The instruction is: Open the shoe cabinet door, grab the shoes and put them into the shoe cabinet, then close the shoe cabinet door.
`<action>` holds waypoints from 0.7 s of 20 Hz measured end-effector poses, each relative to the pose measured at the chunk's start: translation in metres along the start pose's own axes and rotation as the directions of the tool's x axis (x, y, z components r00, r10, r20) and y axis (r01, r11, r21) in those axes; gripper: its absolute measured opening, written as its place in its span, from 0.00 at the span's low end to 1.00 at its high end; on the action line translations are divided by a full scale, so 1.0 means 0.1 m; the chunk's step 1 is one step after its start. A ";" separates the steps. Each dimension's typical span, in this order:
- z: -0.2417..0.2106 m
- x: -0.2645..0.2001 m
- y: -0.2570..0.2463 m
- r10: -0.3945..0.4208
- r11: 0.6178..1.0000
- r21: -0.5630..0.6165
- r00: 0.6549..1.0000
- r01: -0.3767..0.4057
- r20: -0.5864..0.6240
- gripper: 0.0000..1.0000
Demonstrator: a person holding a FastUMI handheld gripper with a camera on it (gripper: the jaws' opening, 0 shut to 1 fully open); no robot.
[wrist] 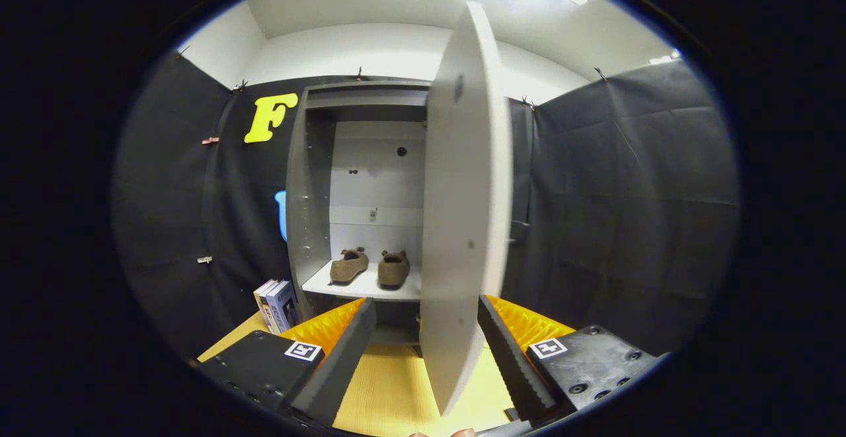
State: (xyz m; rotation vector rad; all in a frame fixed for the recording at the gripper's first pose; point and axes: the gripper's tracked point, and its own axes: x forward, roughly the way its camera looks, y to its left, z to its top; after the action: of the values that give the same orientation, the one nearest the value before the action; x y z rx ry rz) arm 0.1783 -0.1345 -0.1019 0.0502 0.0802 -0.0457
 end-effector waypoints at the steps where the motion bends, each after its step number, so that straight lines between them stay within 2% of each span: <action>1: -0.02 -0.02 -0.12 -0.033 0.999 -0.001 0.999 0.033 -0.003 0.98; 4: -0.03 0.01 -0.42 -0.114 0.993 0.012 0.993 0.115 -0.014 0.98; 8: -0.08 0.17 -0.63 -0.175 0.984 0.021 0.984 0.176 -0.028 0.97; 11: -0.10 0.21 -0.75 -0.197 0.980 -0.011 0.980 0.196 -0.039 0.97; 14: -0.13 0.27 -0.69 -0.184 0.983 0.003 0.981 0.184 -0.056 0.97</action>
State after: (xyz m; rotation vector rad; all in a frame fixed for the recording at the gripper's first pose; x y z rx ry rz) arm 0.2006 -0.2036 -0.1199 0.0521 0.1398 -0.2300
